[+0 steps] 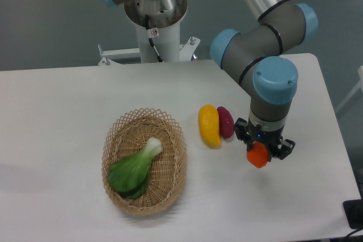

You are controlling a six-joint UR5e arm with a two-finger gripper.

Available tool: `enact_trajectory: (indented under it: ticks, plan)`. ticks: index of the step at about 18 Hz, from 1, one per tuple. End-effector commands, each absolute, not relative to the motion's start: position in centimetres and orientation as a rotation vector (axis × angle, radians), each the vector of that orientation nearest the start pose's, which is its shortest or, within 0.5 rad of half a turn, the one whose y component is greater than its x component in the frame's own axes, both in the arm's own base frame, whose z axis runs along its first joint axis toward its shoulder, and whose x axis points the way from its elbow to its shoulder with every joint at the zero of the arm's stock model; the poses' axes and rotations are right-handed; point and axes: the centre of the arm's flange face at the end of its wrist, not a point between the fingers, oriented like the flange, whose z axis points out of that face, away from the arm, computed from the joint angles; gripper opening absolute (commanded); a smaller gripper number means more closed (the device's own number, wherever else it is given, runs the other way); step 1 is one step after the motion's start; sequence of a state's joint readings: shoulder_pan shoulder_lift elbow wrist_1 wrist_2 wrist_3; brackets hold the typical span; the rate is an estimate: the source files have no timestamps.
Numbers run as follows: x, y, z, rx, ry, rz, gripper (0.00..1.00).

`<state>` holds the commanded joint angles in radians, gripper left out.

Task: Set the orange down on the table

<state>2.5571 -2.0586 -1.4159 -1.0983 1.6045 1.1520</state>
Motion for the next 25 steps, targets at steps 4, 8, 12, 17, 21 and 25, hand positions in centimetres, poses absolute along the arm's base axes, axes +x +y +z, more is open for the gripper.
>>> enact_trajectory:
  ticks: [4,8,12,17,21,25]
  plan:
    - [-49.8,48.5,32.5,-3.085,0.250,0.217,0.43]
    - [-49.8,48.5,32.4,-3.088,0.255,0.211,0.44]
    - [-49.7,48.4,32.1,-3.107,0.248,0.212,0.44]
    - [-48.3,47.4,30.1,-3.130,0.247,0.162,0.44]
    - [-47.4,47.1,28.7,-3.134,0.247,0.157,0.44]
    - [-46.8,46.5,26.6,-3.123,0.239,0.276,0.43]
